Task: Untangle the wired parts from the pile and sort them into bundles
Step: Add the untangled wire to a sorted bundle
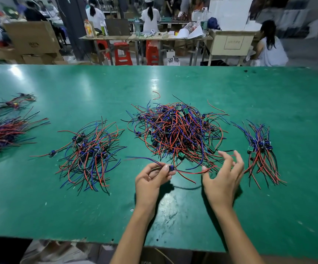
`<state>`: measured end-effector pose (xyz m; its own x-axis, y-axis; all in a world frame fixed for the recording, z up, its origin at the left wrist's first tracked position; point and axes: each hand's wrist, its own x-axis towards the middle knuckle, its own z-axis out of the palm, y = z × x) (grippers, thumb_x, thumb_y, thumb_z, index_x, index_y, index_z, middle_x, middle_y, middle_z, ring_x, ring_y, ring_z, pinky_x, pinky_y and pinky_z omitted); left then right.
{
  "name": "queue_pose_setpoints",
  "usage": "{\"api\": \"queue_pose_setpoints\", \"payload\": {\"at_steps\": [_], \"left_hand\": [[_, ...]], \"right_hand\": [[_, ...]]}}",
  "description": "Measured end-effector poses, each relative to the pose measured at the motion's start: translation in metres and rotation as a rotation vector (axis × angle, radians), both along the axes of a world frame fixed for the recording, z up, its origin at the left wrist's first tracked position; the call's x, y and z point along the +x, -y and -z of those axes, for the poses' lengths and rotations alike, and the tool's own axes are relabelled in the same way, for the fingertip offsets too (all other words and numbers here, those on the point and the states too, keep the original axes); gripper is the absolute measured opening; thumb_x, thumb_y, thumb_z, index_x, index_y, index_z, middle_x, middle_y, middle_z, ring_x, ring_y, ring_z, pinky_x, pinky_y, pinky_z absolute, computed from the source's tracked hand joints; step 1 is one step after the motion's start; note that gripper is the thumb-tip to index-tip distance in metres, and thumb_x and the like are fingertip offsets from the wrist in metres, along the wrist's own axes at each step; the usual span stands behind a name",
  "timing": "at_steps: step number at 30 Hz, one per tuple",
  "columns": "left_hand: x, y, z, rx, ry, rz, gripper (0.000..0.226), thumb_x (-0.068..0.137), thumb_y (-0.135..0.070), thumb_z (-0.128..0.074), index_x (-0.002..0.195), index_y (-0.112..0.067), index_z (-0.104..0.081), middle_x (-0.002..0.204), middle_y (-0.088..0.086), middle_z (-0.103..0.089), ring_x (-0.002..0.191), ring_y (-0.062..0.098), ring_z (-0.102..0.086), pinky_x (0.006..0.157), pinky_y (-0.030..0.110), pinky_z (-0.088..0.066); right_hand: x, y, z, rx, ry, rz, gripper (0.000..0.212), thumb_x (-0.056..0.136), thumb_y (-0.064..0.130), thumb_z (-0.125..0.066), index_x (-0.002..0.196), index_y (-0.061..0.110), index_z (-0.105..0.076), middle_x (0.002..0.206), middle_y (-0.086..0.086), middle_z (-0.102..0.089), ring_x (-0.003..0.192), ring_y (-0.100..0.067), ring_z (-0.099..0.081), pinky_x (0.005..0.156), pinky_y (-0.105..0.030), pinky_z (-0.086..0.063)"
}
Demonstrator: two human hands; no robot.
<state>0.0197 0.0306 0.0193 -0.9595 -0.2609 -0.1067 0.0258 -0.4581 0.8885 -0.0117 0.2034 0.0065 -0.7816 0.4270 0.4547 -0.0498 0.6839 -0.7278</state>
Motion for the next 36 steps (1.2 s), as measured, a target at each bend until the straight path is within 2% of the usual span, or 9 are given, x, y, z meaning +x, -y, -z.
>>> {"api": "queue_pose_setpoints", "payload": {"at_steps": [3, 6, 10, 16, 20, 23, 28, 33, 36], "left_hand": [[-0.004, 0.000, 0.000, 0.054, 0.019, -0.075, 0.014, 0.091, -0.005, -0.069, 0.102, 0.002, -0.062, 0.097, 0.021, -0.076, 0.090, 0.032, -0.076, 0.075, 0.026, -0.061], [-0.006, 0.002, 0.002, 0.133, 0.034, -0.122, 0.014, 0.094, -0.004, -0.065, 0.105, 0.001, -0.057, 0.099, 0.021, -0.076, 0.090, 0.031, -0.076, 0.070, 0.023, -0.060], [-0.007, 0.002, 0.003, 0.137, 0.017, -0.105, 0.014, 0.095, -0.006, -0.064, 0.106, 0.000, -0.056, 0.096, 0.018, -0.077, 0.089, 0.030, -0.076, 0.070, 0.023, -0.060], [-0.001, 0.005, -0.002, 0.136, -0.007, -0.018, 0.024, 0.089, -0.011, -0.071, 0.104, 0.002, -0.057, 0.096, 0.022, -0.076, 0.092, 0.030, -0.076, 0.073, 0.023, -0.059], [0.007, 0.007, 0.001, 0.077, -0.149, 0.173, 0.015, 0.074, -0.005, -0.079, 0.083, -0.010, -0.069, 0.104, 0.024, -0.074, 0.095, 0.032, -0.075, 0.081, 0.027, -0.057], [0.008, 0.008, 0.002, 0.018, -0.182, 0.207, 0.014, 0.077, -0.002, -0.075, 0.086, -0.012, -0.075, 0.101, 0.023, -0.075, 0.093, 0.029, -0.075, 0.082, 0.027, -0.057], [0.003, 0.006, -0.006, 0.010, -0.035, 0.332, 0.036, 0.093, -0.033, -0.059, 0.118, -0.008, -0.068, 0.107, 0.020, -0.075, 0.092, 0.027, -0.075, 0.076, 0.025, -0.059], [0.006, 0.005, -0.003, -0.097, -0.058, 0.441, 0.033, 0.093, -0.032, -0.064, 0.115, -0.009, -0.074, 0.110, 0.018, -0.075, 0.089, 0.031, -0.075, 0.081, 0.031, -0.060], [0.006, 0.006, -0.003, -0.126, -0.045, 0.397, 0.029, 0.088, -0.029, -0.070, 0.105, -0.007, -0.077, 0.105, 0.018, -0.076, 0.078, 0.026, -0.074, 0.071, 0.027, -0.058]], "right_hand": [[0.006, 0.005, -0.005, -0.034, -0.179, 0.027, 0.047, 0.069, -0.007, -0.068, 0.111, 0.011, -0.055, 0.127, -0.009, -0.042, 0.116, -0.027, -0.044, 0.102, -0.028, -0.031], [0.016, 0.008, -0.005, 0.063, -0.315, -0.192, 0.030, 0.068, 0.003, -0.057, 0.096, 0.013, -0.056, 0.097, 0.001, -0.054, 0.087, -0.016, -0.051, 0.082, -0.031, -0.046], [0.022, 0.028, -0.006, 0.160, 0.000, -0.576, 0.016, 0.086, 0.026, -0.063, 0.099, 0.029, -0.072, 0.095, 0.020, -0.068, 0.086, 0.000, -0.055, 0.077, -0.023, -0.048], [0.005, 0.048, -0.025, -0.698, 0.180, -0.599, 0.012, 0.097, 0.025, -0.066, 0.096, 0.019, -0.076, 0.083, 0.005, -0.076, 0.073, -0.004, -0.066, 0.068, -0.018, -0.051], [0.001, 0.043, -0.036, -1.251, 0.275, -0.633, 0.012, 0.092, 0.025, -0.065, 0.095, 0.015, -0.071, 0.077, -0.004, -0.073, 0.063, -0.010, -0.067, 0.059, -0.020, -0.054], [-0.004, 0.024, -0.040, -1.423, 0.311, -0.730, 0.015, 0.080, 0.033, -0.072, 0.088, 0.021, -0.078, 0.073, 0.001, -0.068, 0.059, -0.007, -0.064, 0.057, -0.019, -0.055], [-0.003, 0.003, -0.034, -0.828, 0.298, -0.866, 0.019, 0.084, 0.040, -0.076, 0.090, 0.022, -0.078, 0.079, -0.001, -0.067, 0.070, -0.014, -0.060, 0.066, -0.021, -0.048], [0.002, 0.014, -0.018, -0.421, 0.123, -0.806, 0.007, 0.090, 0.022, -0.075, 0.084, 0.021, -0.078, 0.081, 0.002, -0.073, 0.071, -0.007, -0.067, 0.066, -0.019, -0.048], [0.004, 0.027, -0.016, -0.390, 0.062, -0.705, 0.002, 0.084, 0.030, -0.077, 0.084, 0.029, -0.080, 0.082, 0.007, -0.066, 0.068, -0.006, -0.056, 0.062, -0.019, -0.039]]}}
